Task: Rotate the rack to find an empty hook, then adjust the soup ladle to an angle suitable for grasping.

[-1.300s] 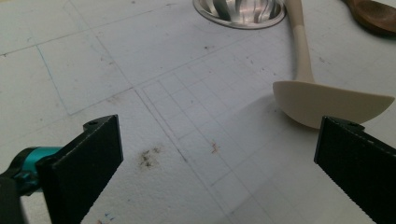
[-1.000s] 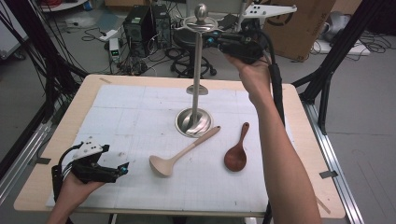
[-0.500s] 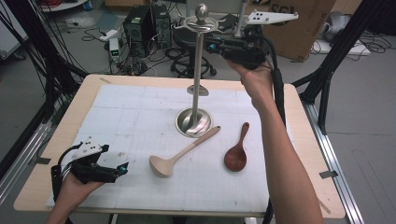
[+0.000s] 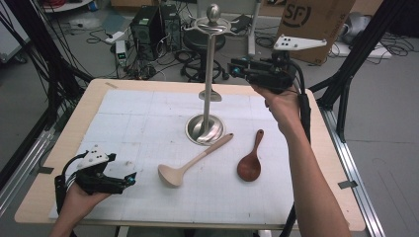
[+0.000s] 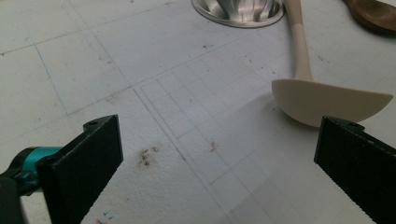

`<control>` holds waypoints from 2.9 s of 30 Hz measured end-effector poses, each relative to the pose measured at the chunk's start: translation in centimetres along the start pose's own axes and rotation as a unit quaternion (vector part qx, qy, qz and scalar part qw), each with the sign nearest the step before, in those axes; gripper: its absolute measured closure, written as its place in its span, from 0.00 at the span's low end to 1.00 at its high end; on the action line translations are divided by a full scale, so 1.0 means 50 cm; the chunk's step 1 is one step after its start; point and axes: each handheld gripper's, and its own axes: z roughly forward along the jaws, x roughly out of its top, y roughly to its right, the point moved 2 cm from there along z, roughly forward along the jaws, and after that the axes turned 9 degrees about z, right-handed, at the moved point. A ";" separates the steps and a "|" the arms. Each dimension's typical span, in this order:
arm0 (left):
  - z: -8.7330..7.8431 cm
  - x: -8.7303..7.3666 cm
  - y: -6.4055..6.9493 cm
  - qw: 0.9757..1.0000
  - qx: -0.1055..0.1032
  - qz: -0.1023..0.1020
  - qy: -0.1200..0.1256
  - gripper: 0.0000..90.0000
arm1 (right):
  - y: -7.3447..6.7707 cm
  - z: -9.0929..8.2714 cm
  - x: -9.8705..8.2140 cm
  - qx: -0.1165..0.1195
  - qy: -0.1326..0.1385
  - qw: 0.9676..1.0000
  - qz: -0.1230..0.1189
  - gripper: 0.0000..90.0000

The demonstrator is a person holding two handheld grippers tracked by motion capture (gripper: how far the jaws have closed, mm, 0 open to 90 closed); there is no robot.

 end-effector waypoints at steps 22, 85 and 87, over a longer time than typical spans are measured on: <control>0.007 0.004 0.008 1.000 -0.004 0.003 0.000 0.02 | 0.001 -0.032 -0.135 0.003 -0.024 0.999 0.022 0.59; 0.061 0.070 0.064 0.998 -0.061 0.031 0.010 0.02 | 0.009 -0.125 -0.419 -0.048 -0.064 0.992 0.093 0.40; 0.068 0.077 0.068 0.997 -0.067 0.040 0.004 0.02 | 0.009 -0.124 -0.420 -0.050 -0.067 0.992 0.093 0.40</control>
